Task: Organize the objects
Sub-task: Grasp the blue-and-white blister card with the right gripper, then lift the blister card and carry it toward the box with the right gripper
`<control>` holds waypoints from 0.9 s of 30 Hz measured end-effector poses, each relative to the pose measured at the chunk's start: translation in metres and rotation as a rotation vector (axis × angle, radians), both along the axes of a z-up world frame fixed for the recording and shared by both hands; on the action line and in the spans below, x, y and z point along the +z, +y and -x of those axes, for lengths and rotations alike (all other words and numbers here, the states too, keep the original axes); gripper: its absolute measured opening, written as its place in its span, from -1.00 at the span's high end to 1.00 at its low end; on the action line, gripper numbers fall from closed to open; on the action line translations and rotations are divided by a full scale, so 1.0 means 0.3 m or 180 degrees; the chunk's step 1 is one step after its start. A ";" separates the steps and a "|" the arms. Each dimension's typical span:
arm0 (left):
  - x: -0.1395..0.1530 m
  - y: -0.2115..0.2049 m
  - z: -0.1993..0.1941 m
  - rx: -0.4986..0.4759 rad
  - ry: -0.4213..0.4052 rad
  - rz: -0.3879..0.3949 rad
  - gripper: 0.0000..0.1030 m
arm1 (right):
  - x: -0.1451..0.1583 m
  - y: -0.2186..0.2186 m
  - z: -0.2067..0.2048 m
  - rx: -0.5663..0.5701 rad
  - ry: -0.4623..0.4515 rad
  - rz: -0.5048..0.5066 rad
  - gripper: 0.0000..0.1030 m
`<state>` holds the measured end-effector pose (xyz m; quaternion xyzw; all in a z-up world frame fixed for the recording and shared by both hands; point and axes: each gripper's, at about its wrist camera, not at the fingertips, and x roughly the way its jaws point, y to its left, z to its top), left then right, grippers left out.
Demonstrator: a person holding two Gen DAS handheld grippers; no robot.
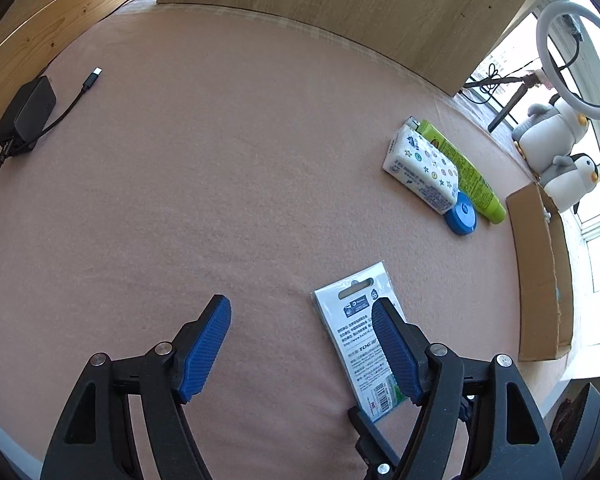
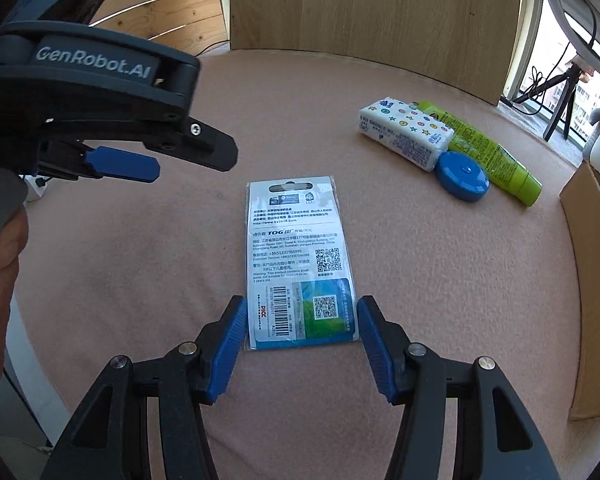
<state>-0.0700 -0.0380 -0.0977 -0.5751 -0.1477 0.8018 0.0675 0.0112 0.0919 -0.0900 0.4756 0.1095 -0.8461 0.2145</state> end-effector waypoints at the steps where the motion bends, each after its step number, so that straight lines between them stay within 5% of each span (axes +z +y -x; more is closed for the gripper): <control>1: -0.010 0.016 -0.002 -0.0029 -0.0027 -0.0008 -0.48 | -0.001 -0.005 -0.016 -0.0018 -0.0008 0.0022 -0.06; 14: -0.036 0.155 0.007 -0.0155 -0.0152 0.0009 -0.50 | -0.006 0.013 -0.089 0.0260 0.0177 0.0122 -0.16; 27: -0.041 0.295 0.058 -0.0579 -0.0142 0.0701 -0.48 | -0.013 0.027 -0.076 0.0133 0.0291 0.0263 -0.01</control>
